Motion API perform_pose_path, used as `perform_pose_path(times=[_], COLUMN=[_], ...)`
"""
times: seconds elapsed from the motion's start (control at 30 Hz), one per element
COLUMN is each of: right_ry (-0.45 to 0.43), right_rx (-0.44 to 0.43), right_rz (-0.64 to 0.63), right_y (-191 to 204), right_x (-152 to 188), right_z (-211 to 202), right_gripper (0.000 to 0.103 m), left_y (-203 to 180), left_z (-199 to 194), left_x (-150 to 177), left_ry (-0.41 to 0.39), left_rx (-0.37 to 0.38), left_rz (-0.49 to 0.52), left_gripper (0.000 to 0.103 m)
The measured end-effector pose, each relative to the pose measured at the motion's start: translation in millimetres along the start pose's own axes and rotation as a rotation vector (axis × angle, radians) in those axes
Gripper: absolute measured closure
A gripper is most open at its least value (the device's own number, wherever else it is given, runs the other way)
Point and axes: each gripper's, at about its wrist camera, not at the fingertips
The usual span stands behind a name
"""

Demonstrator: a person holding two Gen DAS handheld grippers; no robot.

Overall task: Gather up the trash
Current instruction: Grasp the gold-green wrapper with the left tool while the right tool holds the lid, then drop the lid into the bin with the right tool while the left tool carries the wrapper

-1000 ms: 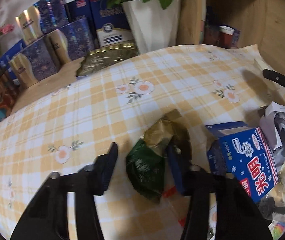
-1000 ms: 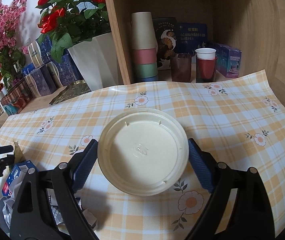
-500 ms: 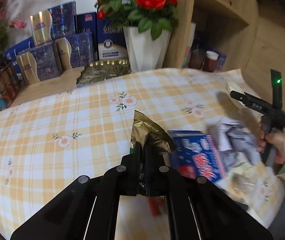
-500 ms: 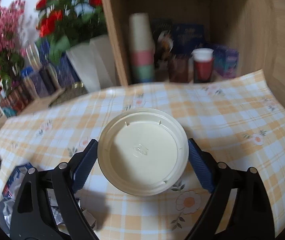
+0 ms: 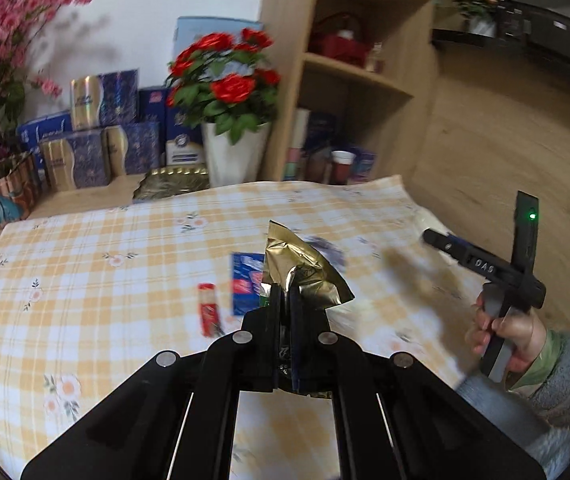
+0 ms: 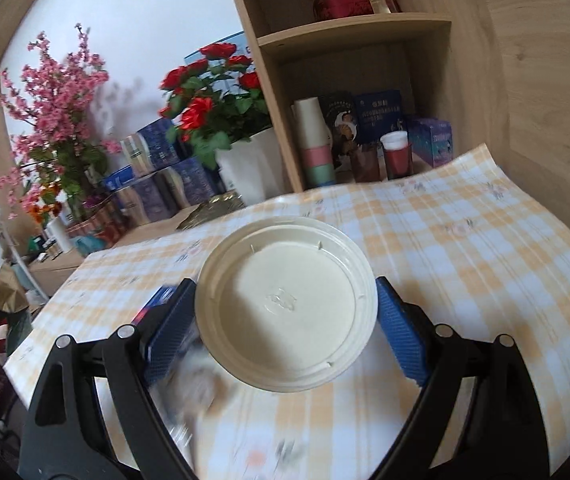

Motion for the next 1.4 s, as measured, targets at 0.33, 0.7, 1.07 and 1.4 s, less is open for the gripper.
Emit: perform_pose_path(times=[0.33, 0.7, 1.07, 1.4], right_ry=[0.113, 0.308, 0.594, 0.778], right_rx=[-0.031, -0.099, -0.023, 0.065], right_rz=[-0.108, -0.105, -0.186, -0.222], right_y=[31.1, 53.4, 62.4, 50.7], right_x=[82.0, 179.5, 259.1, 301.9], right_z=[-89.7, -110.0, -51.8, -10.8], right_gripper=[0.016, 0.016, 0.016, 0.013], left_y=[-74.5, -86.6, -70.8, -66.9], left_z=[-78.4, -99.6, -89.1, -73.4], left_x=[66.8, 144.9, 176.3, 183.4], left_ry=[0.001, 0.050, 0.074, 0.133], left_rx=[0.050, 0.055, 0.029, 0.032], left_rz=[-0.010, -0.134, -0.227, -0.236], left_gripper=[0.099, 0.099, 0.099, 0.099])
Point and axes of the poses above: each gripper's, at about its wrist camera, not at the fingertips, and z roughly the way its jaws point, y to its left, x to its underside, and after that the axes turned 8 degrees about z, right-handed
